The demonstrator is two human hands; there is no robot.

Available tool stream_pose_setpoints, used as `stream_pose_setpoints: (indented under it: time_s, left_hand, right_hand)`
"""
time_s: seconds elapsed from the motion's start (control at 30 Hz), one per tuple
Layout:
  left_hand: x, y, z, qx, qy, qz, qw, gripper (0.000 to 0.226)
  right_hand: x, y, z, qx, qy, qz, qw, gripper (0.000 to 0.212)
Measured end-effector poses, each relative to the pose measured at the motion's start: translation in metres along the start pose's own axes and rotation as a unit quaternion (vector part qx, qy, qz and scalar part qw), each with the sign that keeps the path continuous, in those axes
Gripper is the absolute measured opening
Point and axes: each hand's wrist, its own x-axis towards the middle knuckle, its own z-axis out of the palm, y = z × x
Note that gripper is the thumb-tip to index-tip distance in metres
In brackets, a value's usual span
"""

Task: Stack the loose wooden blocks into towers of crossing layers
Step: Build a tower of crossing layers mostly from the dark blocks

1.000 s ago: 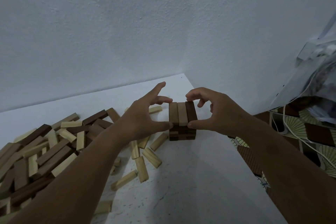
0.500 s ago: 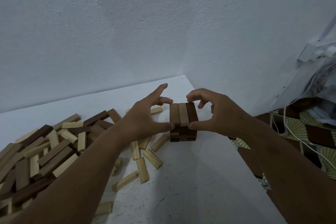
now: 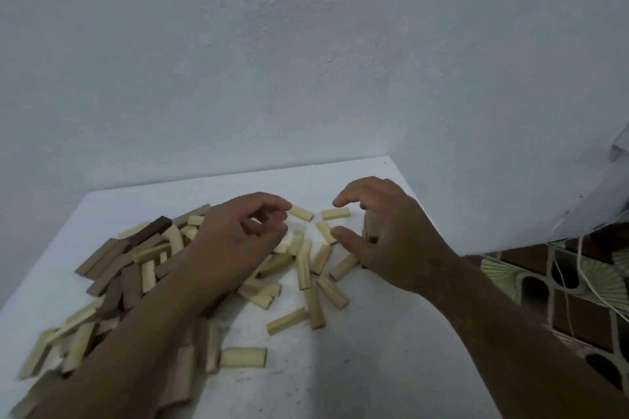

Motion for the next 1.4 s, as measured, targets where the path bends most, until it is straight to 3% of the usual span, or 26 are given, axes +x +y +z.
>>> stream_pose_setpoints:
  time_s: [0.23,0.4,0.53,0.67,0.87,0.97,1.07,1.17,1.3,1.4]
  left_hand:
    - [-0.024,-0.037,-0.054,0.184,0.03,-0.074,0.98,0.012]
    - [-0.037,-0.054,-0.048,0.35,-0.113,-0.087,0.926,0.042]
    - [-0.041,-0.061,-0.045,0.283,-0.09,-0.09,0.951,0.023]
    - [-0.044,-0.064,-0.057,0.124,-0.01,-0.138,0.983,0.007]
    - [-0.055,-0.071,-0.078,0.015,0.103,-0.199,0.974,0.024]
    - [-0.067,-0.071,-0.088,-0.1,0.129,-0.224,0.961,0.023]
    - [-0.074,-0.076,-0.095,-0.108,0.13,-0.229,0.959,0.026]
    - [-0.08,-0.079,-0.099,-0.119,0.142,-0.214,0.959,0.029]
    - [-0.087,-0.076,-0.102,-0.134,0.148,-0.201,0.959,0.029]
    - [-0.093,-0.072,-0.102,-0.146,0.151,-0.206,0.956,0.029]
  right_hand:
    - [0.014,-0.032,0.057,0.047,-0.107,0.023,0.993,0.022]
    - [0.02,-0.037,0.085,0.023,-0.154,0.049,0.987,0.026]
    - [0.027,-0.041,0.101,0.011,-0.157,0.074,0.985,0.021]
    - [0.045,-0.052,0.121,-0.017,-0.138,0.063,0.988,0.013]
    - [0.072,-0.065,0.15,-0.102,-0.241,0.137,0.955,0.025]
    - [0.079,-0.072,0.144,-0.078,-0.24,0.142,0.957,0.009]
    - [0.077,-0.081,0.138,-0.058,-0.202,0.131,0.969,0.015]
    - [0.067,-0.091,0.142,-0.102,-0.226,0.122,0.961,0.023]
    - [0.067,-0.091,0.146,-0.133,-0.255,0.181,0.941,0.039]
    - [0.072,-0.089,0.144,-0.098,-0.26,0.229,0.933,0.037]
